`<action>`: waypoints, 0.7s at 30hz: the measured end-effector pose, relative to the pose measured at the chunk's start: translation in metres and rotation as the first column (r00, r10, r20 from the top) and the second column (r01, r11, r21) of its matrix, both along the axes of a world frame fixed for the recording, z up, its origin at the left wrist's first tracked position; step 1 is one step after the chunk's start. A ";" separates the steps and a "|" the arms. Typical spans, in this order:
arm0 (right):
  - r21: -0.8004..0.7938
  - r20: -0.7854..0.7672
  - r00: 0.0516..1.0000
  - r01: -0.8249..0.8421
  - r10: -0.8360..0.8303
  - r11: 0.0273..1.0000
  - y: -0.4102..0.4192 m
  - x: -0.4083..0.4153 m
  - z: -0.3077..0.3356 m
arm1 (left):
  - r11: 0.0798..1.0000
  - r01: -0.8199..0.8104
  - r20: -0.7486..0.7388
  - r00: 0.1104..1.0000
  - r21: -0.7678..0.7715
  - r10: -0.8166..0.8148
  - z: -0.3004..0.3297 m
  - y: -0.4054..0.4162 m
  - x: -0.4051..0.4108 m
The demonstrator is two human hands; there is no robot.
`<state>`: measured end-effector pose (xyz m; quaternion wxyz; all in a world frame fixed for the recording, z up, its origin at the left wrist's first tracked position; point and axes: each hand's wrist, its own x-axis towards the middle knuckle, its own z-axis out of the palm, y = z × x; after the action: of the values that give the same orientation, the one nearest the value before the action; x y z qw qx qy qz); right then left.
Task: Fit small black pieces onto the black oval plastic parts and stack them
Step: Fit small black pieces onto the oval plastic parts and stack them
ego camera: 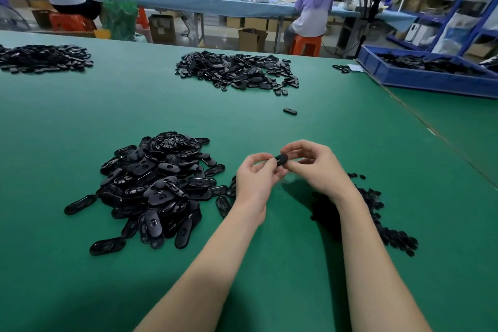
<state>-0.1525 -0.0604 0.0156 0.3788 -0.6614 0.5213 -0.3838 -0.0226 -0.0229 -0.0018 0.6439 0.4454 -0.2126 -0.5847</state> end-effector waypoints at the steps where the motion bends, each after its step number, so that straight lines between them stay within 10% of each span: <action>1: -0.008 -0.087 0.995 0.054 -0.055 0.998 -0.001 -0.004 -0.001 | 0.999 -0.030 0.079 0.996 -0.031 0.033 -0.002 0.000 0.001; 10: -0.037 -0.485 0.839 0.262 -0.247 0.964 -0.006 -0.030 0.003 | 0.987 -0.059 0.381 0.918 -0.149 0.112 -0.011 0.001 0.016; 21: 0.057 -0.605 0.750 0.377 -0.268 0.925 -0.002 -0.022 0.006 | 0.982 0.007 0.368 0.928 -0.187 0.064 -0.015 0.003 0.017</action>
<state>-0.1742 -0.0622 0.0217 0.1835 -0.6107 0.7505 -0.1733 -0.0051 -0.0203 -0.0164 0.6389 0.4896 -0.3776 -0.4577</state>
